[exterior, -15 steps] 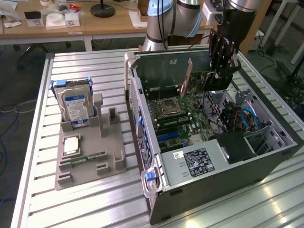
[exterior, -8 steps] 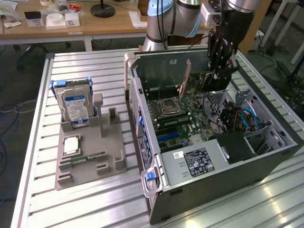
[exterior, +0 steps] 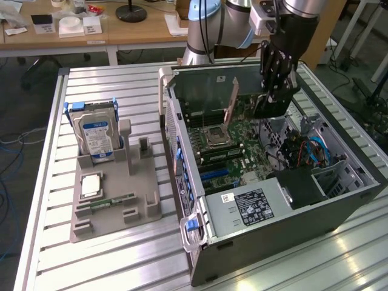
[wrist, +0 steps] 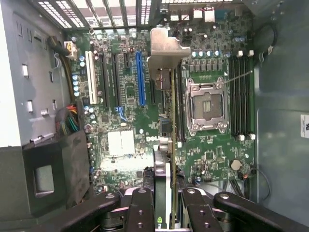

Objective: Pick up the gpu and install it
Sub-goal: 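Insert the gpu into the slot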

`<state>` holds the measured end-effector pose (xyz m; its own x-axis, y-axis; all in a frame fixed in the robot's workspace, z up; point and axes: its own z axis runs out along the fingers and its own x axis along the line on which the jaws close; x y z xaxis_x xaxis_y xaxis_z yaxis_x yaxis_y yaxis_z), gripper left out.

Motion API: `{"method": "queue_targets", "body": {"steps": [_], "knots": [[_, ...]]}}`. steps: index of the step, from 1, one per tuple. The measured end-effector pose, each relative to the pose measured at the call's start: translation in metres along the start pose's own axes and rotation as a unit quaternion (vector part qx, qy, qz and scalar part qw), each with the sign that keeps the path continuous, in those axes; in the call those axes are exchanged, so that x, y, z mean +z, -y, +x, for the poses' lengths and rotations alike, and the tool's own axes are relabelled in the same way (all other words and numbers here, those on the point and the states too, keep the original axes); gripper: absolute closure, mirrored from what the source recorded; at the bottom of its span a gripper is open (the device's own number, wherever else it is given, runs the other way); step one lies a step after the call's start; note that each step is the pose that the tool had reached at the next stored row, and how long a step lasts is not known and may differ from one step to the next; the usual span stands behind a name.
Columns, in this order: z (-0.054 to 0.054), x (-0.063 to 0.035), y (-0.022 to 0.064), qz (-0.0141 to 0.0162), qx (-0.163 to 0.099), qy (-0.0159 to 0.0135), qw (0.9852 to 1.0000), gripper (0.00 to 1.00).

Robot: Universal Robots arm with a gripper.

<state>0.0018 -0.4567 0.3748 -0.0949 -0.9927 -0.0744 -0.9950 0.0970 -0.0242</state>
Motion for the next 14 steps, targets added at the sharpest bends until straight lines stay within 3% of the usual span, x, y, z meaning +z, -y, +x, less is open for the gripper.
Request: {"method": "queue_targets", "body": {"steps": [9,14], "knots": [[0.003,0.0066,-0.0165,-0.0004,-0.005,0.0,1.0,0.73],[0.004,0.0085,-0.018,-0.0008,-0.005,-0.0001,1.0,0.73]]}}
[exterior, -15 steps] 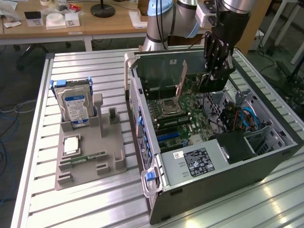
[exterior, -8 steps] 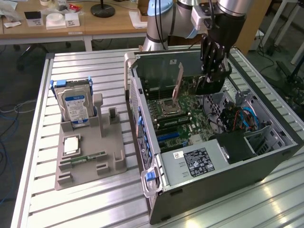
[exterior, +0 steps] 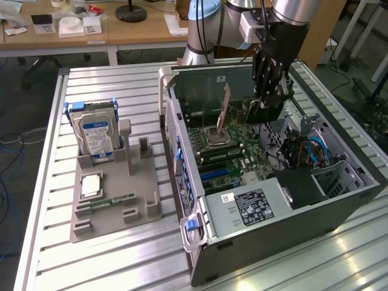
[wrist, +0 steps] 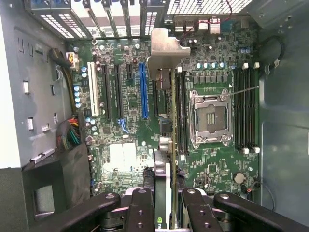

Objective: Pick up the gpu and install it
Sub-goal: 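Insert the gpu into the slot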

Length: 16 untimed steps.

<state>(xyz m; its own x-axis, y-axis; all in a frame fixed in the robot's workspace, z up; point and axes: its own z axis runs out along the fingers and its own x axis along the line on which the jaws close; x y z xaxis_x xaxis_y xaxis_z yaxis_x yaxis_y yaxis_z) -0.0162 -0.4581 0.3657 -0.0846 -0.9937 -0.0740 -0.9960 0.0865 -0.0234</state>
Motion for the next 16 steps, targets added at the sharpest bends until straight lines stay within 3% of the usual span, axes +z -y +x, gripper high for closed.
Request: {"method": "queue_targets", "body": {"steps": [16], "knots": [[0.001,0.0106,-0.0003,0.0,0.0,0.0,1.0,0.73]]}}
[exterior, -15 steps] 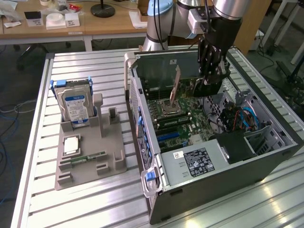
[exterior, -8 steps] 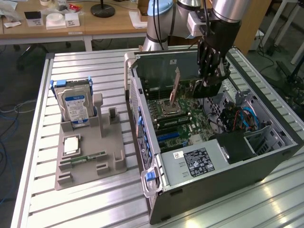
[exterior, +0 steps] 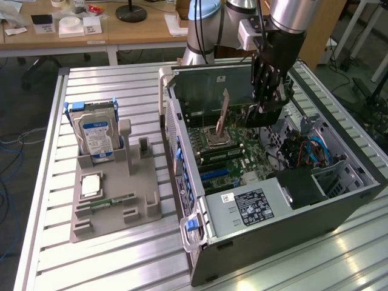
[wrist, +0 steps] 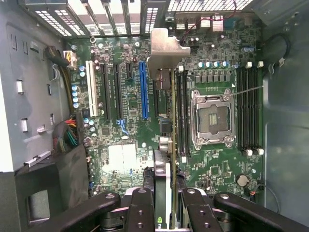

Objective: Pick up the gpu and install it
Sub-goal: 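Insert the gpu into the slot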

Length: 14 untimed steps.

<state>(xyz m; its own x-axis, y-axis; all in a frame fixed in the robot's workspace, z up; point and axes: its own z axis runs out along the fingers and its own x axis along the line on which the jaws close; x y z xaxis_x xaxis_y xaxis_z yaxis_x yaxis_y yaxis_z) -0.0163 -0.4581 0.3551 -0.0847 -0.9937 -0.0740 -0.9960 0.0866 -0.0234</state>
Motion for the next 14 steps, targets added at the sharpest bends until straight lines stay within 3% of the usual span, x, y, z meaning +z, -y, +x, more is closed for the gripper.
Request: {"method": "queue_targets", "body": {"steps": [14], "knots": [[0.0002,0.0027,-0.0001,0.0,0.0,0.0001,1.0,0.73]]}}
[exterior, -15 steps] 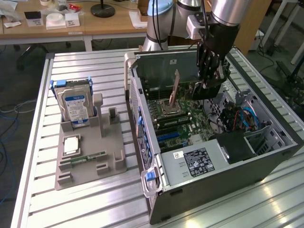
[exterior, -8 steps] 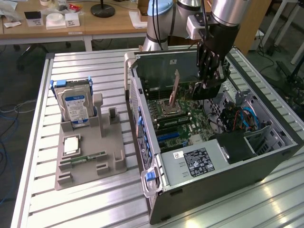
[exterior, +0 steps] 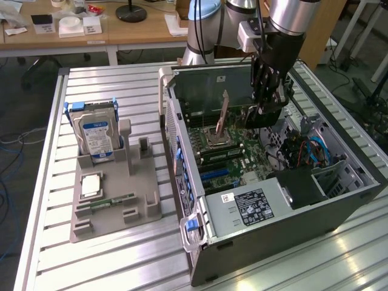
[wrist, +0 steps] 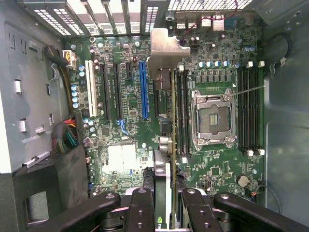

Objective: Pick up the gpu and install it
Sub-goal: 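Insert the gpu into the slot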

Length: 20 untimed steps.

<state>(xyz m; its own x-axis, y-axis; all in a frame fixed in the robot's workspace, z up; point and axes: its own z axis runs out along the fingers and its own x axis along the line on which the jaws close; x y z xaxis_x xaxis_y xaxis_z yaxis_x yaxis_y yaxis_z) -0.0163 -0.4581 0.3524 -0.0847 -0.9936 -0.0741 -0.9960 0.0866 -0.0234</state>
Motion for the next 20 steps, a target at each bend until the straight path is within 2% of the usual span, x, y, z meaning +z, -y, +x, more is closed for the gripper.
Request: {"method": "queue_targets", "body": {"steps": [13,20], "knots": [[0.0001,0.002,0.0,0.0,0.0,0.0,1.0,0.73],[0.0006,0.0084,-0.0003,0.0,0.0,0.0,1.0,0.73]]}}
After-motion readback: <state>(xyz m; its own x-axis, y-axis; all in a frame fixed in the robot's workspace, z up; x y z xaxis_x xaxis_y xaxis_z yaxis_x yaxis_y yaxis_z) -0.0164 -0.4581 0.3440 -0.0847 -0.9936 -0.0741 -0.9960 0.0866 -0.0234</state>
